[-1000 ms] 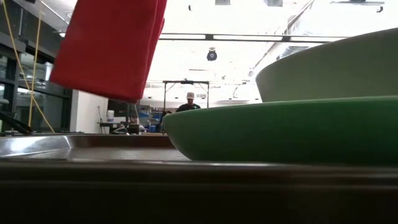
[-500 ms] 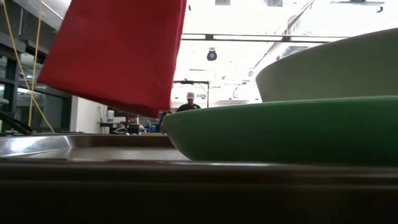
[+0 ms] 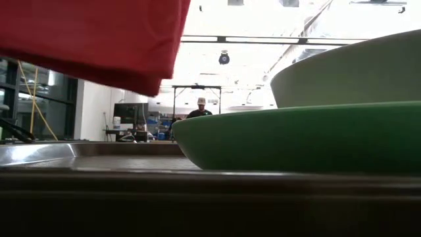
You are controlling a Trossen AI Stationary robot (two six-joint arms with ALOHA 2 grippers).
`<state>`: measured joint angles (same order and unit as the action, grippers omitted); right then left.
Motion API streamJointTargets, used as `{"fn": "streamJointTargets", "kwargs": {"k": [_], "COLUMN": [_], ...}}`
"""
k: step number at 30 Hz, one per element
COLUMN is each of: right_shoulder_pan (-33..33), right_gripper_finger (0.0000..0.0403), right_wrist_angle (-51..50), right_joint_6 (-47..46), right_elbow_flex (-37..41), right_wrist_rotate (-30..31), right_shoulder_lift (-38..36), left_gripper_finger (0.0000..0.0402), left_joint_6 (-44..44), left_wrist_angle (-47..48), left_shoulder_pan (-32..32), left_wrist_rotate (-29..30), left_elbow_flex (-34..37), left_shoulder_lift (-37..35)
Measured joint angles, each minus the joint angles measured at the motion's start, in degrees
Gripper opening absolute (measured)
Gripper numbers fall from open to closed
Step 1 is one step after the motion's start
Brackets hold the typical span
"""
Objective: Set up tray
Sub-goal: Put the red napkin to the left of the green plate on the brown serving tray
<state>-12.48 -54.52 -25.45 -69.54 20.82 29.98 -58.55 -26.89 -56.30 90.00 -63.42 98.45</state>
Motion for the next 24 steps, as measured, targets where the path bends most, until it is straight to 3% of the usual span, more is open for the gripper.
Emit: {"fn": "streamJointTargets", "kwargs": {"k": [11,24], "right_shoulder_pan": [-0.01,-0.02], "right_gripper_finger": [0.0,0.0], "right_wrist_angle": [-0.02,-0.02], "right_joint_6": [-0.01,-0.02], "right_elbow_flex": [0.0,0.0], "right_wrist_rotate": [-0.82,-1.72], "right_shoulder_lift": [0.0,0.0], "left_gripper_finger": [0.0011,0.0011], "left_joint_6": [-8.23,-27.16], "left_wrist_angle": [7.06,11.05], "left_shoulder_pan": [0.03,4.1], "left_wrist_rotate": [-0.04,-2.35], "left_elbow_flex": [2.42,8.04], "left_shoulder_lift": [1.29,1.27]}}
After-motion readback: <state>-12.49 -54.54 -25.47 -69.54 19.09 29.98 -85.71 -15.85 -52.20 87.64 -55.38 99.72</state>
